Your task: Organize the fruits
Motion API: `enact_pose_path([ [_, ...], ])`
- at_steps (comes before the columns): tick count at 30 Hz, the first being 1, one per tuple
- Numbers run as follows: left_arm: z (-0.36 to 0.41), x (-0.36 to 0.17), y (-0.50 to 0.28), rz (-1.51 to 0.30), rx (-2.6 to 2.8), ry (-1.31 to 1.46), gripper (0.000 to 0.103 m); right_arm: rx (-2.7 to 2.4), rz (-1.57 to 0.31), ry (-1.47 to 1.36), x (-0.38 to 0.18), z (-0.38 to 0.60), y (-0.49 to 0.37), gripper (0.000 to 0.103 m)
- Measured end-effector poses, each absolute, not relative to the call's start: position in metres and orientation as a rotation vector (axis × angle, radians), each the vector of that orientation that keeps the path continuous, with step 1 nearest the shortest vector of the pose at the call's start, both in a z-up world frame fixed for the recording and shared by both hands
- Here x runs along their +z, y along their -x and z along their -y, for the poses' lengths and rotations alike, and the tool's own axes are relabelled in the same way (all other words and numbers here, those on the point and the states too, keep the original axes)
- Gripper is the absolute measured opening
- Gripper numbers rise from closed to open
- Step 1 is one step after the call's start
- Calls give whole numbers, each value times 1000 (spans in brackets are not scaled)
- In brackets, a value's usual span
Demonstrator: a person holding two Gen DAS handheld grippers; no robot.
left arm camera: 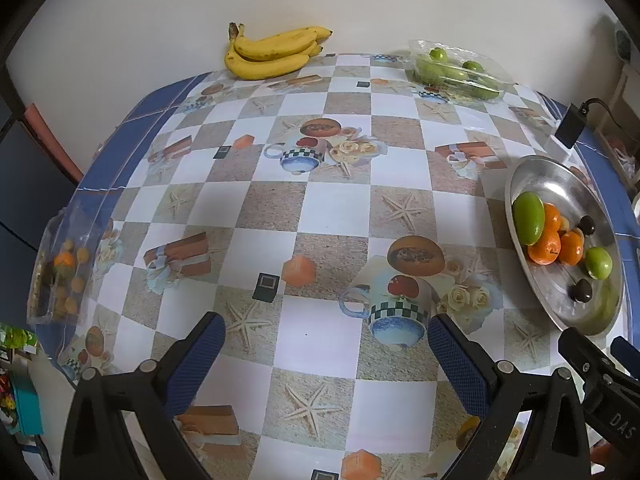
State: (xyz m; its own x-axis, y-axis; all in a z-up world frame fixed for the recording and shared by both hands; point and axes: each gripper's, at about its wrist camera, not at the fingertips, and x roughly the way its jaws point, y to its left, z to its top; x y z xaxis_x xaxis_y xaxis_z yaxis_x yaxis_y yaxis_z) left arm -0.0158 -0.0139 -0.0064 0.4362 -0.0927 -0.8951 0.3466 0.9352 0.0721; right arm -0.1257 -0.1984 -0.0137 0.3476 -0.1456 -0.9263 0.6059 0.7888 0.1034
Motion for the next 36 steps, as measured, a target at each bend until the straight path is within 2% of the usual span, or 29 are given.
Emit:
enact_pose_path([
  [36, 10, -9, 11, -1091, -281, -248, 102, -515, -1132, -480, -17, 197, 125, 103],
])
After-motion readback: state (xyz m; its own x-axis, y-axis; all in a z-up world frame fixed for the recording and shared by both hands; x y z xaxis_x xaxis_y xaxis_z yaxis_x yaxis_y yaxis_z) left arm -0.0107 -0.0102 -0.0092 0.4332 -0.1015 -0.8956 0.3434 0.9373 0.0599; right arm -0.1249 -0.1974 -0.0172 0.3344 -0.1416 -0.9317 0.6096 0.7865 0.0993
